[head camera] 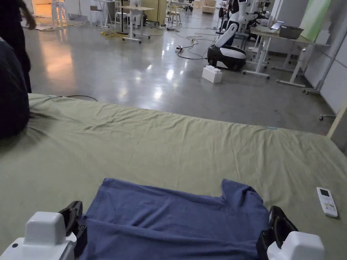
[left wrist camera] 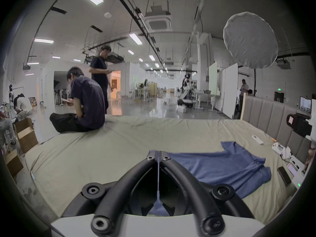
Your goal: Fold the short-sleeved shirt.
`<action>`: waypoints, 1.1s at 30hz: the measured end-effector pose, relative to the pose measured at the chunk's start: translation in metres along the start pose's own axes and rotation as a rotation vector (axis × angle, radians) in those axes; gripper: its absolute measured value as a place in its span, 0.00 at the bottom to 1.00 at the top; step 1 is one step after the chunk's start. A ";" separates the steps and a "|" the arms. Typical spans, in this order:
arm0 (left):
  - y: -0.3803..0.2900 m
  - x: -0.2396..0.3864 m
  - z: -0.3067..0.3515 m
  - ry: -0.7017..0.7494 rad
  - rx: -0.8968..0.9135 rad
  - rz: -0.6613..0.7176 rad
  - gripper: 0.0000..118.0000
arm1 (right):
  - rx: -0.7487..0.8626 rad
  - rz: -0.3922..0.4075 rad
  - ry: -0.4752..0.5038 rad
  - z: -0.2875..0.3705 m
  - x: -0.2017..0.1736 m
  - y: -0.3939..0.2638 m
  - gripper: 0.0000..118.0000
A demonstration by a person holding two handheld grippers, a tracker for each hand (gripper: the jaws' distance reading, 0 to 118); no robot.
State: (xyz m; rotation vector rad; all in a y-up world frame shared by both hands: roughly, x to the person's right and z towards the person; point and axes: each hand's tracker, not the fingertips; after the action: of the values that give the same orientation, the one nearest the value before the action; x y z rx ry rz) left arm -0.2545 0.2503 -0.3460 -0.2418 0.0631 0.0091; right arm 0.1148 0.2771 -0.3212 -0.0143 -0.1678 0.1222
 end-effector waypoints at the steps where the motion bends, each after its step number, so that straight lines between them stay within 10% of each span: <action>1: -0.003 -0.007 -0.005 -0.006 -0.041 0.003 0.01 | -0.007 0.004 0.000 0.000 0.000 -0.001 0.00; 8: -0.034 -0.062 -0.074 0.015 -0.347 0.079 0.05 | -0.080 0.000 0.013 -0.005 0.005 -0.016 0.00; 14: -0.062 -0.080 -0.137 -0.028 -0.623 0.085 0.58 | -0.156 0.004 0.002 -0.009 0.013 -0.034 0.00; 26: -0.102 -0.054 -0.174 -0.006 -0.827 -0.046 0.56 | -0.286 0.018 -0.027 -0.014 0.032 -0.062 0.00; 33: -0.107 -0.039 -0.163 -0.039 -0.800 -0.129 0.07 | -0.407 -0.021 -0.062 -0.026 0.058 -0.079 0.01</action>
State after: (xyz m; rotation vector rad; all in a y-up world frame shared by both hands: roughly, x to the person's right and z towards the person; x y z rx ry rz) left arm -0.3020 0.1077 -0.4758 -1.0449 0.0016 -0.0911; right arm 0.1856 0.2055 -0.3353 -0.4149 -0.2523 0.0662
